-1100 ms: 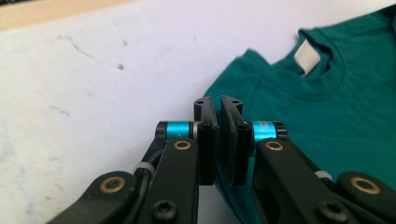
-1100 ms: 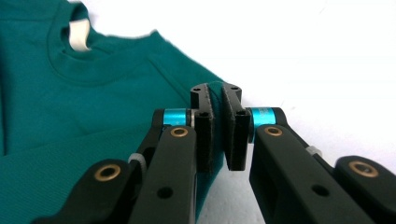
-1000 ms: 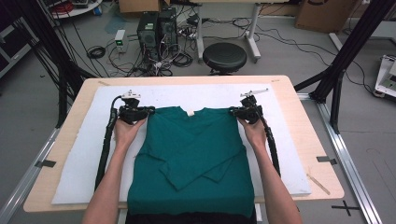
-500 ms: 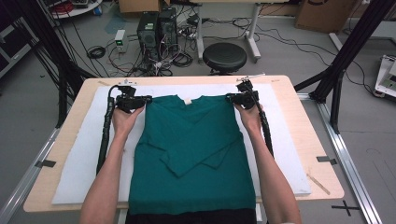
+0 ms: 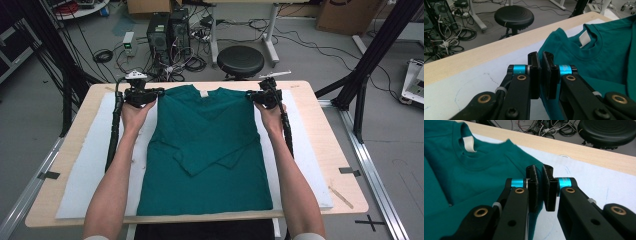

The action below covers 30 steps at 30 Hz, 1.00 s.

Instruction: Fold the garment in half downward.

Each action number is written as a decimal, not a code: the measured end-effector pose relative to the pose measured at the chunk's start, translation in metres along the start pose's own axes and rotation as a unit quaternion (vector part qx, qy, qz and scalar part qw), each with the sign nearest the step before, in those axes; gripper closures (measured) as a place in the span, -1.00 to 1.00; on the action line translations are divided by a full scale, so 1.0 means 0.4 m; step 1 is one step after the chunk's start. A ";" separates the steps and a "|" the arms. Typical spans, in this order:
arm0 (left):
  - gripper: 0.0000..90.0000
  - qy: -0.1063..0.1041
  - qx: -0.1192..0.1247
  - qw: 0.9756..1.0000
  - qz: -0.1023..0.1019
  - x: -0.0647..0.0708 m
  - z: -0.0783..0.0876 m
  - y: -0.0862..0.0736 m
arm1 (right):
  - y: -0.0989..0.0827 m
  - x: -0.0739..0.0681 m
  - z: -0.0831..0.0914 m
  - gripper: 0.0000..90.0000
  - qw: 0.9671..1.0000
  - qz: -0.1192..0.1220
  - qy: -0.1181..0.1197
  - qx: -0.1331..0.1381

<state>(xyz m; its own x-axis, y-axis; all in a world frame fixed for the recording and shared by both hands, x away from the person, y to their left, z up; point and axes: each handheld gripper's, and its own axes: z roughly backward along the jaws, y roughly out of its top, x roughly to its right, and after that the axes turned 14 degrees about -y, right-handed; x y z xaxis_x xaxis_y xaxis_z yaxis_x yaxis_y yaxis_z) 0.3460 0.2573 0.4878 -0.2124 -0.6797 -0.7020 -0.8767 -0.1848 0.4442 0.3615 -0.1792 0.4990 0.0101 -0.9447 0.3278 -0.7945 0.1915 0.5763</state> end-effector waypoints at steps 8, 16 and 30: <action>0.89 -0.015 0.021 1.000 -0.005 0.006 0.018 0.009 | 0.005 0.008 0.021 0.89 1.000 -0.010 0.019 0.023; 0.89 -0.028 0.034 0.999 -0.013 0.010 0.022 0.010 | 0.007 0.024 0.040 0.89 0.999 -0.019 0.027 0.041; 0.88 -0.029 0.005 0.999 -0.020 0.039 0.037 -0.034 | -0.019 0.011 0.044 0.89 0.999 0.009 0.042 0.002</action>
<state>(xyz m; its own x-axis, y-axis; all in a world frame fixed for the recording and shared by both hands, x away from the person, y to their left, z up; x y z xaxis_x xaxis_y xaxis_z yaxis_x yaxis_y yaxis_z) 0.3481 0.2597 0.4626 -0.2014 -0.6303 -0.7498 -0.8891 -0.2036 0.4099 0.3569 -0.1894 0.4831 0.0462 -0.9152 0.4004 -0.7974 0.2077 0.5667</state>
